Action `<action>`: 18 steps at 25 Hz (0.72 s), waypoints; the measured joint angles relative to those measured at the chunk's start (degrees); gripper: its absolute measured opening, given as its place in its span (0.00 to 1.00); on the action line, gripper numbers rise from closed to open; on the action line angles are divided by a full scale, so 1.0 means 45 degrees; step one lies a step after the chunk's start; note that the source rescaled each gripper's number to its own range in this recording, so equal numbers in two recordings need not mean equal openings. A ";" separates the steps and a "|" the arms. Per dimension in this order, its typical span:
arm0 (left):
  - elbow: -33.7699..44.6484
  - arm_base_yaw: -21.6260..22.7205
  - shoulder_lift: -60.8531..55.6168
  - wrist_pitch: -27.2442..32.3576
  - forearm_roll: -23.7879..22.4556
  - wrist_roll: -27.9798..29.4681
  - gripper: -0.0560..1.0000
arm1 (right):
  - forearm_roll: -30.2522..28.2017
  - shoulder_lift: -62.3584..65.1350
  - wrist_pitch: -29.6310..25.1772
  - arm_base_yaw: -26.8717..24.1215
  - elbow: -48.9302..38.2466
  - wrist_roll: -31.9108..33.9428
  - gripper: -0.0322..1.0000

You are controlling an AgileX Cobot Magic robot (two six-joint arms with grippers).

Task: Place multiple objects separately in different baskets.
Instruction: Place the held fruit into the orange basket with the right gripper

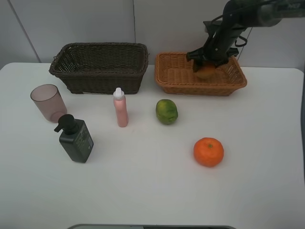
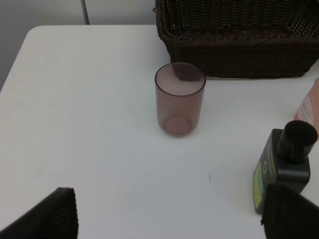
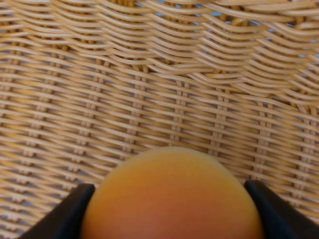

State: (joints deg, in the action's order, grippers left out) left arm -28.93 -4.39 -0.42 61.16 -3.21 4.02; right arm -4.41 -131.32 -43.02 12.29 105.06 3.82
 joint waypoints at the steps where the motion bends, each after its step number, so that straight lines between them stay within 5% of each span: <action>1: 0.0000 0.0000 0.0000 0.0000 0.0000 0.0000 0.96 | 0.0000 -0.0018 0.0064 0.0000 0.0000 0.0000 0.06; 4: 0.0000 0.0000 0.0000 0.0000 -0.0012 0.0000 0.96 | 0.0000 -0.0145 0.0140 0.0000 0.0000 0.0000 0.14; 9: 0.0000 0.0000 0.0000 0.0000 -0.0012 0.0000 0.96 | 0.0000 -0.0210 0.0219 0.0000 0.0000 0.0000 0.65; 11: 0.0000 0.0000 0.0000 0.0000 -0.0012 0.0000 0.96 | 0.0000 -0.0210 0.0283 0.0000 0.0000 0.0000 0.78; 18: 0.0000 0.0000 0.0000 0.0000 -0.0012 0.0000 0.96 | 0.0000 -0.0019 0.0160 0.0000 0.0000 0.0000 0.87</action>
State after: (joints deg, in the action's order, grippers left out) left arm -28.93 -4.39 -0.42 61.16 -3.26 4.02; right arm -4.41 -131.40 -42.30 12.29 105.06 3.82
